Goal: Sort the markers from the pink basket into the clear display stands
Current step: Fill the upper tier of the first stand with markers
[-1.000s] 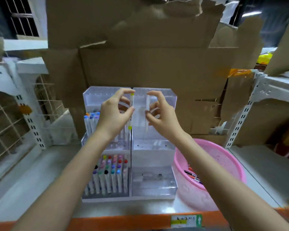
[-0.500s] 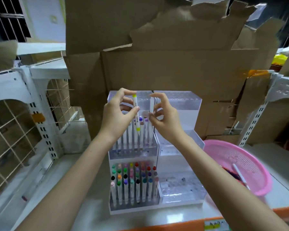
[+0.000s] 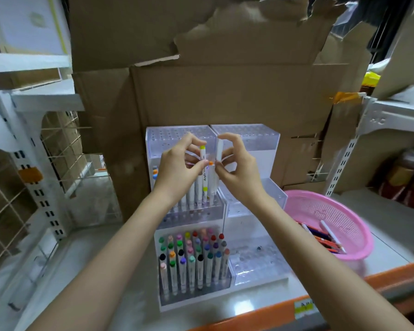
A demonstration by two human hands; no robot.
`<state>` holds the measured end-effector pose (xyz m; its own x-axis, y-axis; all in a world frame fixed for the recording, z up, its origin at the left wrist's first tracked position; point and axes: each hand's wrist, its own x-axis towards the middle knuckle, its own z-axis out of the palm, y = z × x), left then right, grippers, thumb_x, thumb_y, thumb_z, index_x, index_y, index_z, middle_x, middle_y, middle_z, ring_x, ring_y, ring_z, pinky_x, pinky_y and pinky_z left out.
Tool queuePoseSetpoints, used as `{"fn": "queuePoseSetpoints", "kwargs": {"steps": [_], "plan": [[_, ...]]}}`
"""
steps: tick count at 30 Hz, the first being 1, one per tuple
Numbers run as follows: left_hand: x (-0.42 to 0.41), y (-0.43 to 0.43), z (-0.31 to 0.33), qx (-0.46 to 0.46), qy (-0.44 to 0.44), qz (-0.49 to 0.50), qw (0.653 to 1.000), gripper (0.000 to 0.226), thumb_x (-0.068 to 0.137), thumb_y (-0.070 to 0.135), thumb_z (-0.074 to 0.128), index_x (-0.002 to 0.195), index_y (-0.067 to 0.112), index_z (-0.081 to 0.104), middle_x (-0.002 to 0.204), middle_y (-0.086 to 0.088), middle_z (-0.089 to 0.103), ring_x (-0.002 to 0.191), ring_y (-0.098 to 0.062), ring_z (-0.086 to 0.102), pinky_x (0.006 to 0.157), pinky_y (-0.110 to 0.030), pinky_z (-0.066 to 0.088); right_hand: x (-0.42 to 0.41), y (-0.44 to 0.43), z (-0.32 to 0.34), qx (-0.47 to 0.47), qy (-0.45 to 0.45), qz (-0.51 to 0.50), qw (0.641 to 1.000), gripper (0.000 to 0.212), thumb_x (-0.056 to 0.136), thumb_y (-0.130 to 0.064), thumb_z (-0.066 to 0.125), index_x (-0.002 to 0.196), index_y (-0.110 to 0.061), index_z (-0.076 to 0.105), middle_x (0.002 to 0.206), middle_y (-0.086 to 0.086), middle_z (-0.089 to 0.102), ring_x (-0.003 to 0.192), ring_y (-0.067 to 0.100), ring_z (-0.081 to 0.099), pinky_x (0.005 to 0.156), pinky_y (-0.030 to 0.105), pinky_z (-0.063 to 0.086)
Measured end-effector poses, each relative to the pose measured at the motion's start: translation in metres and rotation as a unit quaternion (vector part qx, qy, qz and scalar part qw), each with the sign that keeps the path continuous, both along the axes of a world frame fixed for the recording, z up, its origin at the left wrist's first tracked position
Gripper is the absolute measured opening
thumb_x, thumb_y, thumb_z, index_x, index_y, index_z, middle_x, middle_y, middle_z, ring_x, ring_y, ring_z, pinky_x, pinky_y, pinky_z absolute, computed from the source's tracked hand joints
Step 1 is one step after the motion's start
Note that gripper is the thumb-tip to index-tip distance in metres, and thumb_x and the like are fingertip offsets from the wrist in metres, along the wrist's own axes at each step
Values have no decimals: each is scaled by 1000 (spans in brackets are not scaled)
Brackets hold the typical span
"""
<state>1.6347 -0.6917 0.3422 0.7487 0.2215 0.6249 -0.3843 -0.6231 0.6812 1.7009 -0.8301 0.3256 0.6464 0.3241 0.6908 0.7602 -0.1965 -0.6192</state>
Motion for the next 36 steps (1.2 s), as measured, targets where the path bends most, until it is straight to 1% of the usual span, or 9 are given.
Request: {"fn": "queuePoseSetpoints", "kwargs": {"steps": [5, 10, 14, 17, 20, 23, 29, 32, 36], "plan": [[1, 0, 0, 24, 6, 8, 1000, 28, 81, 11, 73, 101, 20, 56, 83, 14, 58, 73, -6, 67, 70, -26, 59, -1, 3, -1, -6, -3, 3, 1000, 43, 85, -6, 66, 124, -16, 48, 71, -14, 50, 69, 4, 58, 58, 7, 39], [1, 1, 0, 23, 12, 10, 1000, 27, 81, 13, 73, 100, 20, 55, 87, 4, 62, 74, -7, 67, 71, -27, 59, 0, 3, -4, -11, -2, 0, 1000, 45, 85, -7, 66, 124, -18, 47, 72, -13, 51, 68, 3, 57, 60, 8, 41], [2, 1, -1, 55, 16, 14, 998, 25, 80, 14, 74, 98, 18, 57, 82, 4, 64, 76, -3, 65, 69, -12, 53, -2, 4, -6, -12, -3, 0, 1000, 45, 85, -6, 66, 123, -18, 47, 74, -9, 53, 69, 6, 59, 58, 7, 39], [1, -2, -4, 91, 9, 11, 996, 24, 79, 11, 75, 98, 15, 61, 78, 7, 63, 74, -2, 63, 69, -7, 49, -3, 3, -6, -7, -2, 2, 1000, 45, 84, -4, 65, 123, -17, 48, 72, -14, 52, 68, 5, 59, 57, 7, 39], [2, -2, -5, 102, 0, 17, 995, 24, 79, 10, 75, 98, 15, 62, 79, 5, 65, 76, -7, 64, 71, -12, 51, -4, 3, -5, -5, -1, 8, 1000, 45, 84, -5, 66, 123, -16, 48, 71, -15, 52, 67, 5, 58, 56, 7, 38], [3, -4, -5, 122, -2, 28, 992, 24, 80, 12, 74, 100, 15, 61, 79, 5, 63, 76, -10, 63, 68, -11, 49, -3, 3, -5, -5, -1, 6, 1000, 45, 84, -5, 66, 124, -16, 48, 71, -15, 52, 67, 4, 58, 57, 8, 38], [5, -3, -6, 150, 5, 70, 986, 24, 80, 22, 75, 98, 19, 58, 80, 8, 60, 78, -14, 59, 69, -35, 55, -1, 1, -7, -3, -4, 3, 1000, 46, 83, -3, 65, 123, -19, 48, 72, -13, 55, 68, 7, 61, 60, 10, 41], [6, 1, -5, 144, 17, 67, 987, 21, 82, 24, 73, 96, 20, 59, 75, 11, 61, 79, -15, 60, 71, -38, 54, -1, 1, -8, -2, -7, 1, 1000, 46, 84, -3, 65, 123, -19, 48, 73, -13, 53, 68, 6, 61, 61, 9, 41], [7, 0, -9, 172, 33, 59, 983, 16, 83, 24, 71, 93, 21, 59, 72, 14, 59, 81, -15, 58, 71, -42, 54, 0, 0, -7, -2, -7, 2, 1000, 47, 83, -3, 66, 124, -18, 48, 73, -15, 53, 69, 6, 61, 60, 9, 40]]}}
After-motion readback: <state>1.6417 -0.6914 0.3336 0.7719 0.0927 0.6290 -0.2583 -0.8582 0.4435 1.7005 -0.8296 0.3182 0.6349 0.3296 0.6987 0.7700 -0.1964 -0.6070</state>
